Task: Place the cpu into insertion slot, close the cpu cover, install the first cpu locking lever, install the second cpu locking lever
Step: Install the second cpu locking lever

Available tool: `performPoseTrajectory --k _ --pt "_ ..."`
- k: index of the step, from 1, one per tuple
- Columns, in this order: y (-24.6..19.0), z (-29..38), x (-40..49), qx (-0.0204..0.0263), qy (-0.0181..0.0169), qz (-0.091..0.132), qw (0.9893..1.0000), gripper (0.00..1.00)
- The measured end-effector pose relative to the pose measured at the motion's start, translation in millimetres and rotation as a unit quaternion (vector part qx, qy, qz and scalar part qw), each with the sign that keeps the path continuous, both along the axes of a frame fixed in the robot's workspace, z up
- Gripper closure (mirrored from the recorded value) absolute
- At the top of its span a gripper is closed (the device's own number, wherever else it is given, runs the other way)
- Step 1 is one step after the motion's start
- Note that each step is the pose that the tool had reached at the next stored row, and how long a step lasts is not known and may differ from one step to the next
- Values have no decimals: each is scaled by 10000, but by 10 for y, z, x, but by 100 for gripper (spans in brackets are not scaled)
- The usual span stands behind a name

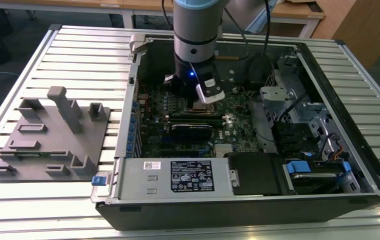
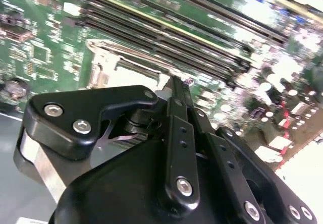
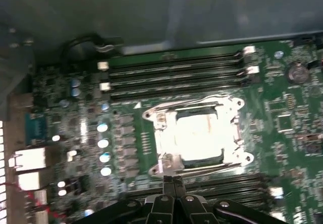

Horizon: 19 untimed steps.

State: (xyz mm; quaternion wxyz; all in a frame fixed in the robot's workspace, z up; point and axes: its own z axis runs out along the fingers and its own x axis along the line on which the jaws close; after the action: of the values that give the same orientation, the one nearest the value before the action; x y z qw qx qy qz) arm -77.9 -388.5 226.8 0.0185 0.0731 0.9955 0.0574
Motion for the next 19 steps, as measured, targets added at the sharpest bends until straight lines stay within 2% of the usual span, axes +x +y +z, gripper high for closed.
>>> performPoseTrajectory --k 4,7,16,18,19 --pt "15 -5 137 -16 0 -1 10000 90" --pt "46 -10 193 -36 1 -1 10000 90" --pt "266 -38 240 -69 0 -1 10000 90" --pt "317 -42 245 -93 0 -1 10000 90" --pt "328 -43 249 -105 0 -1 9999 90"
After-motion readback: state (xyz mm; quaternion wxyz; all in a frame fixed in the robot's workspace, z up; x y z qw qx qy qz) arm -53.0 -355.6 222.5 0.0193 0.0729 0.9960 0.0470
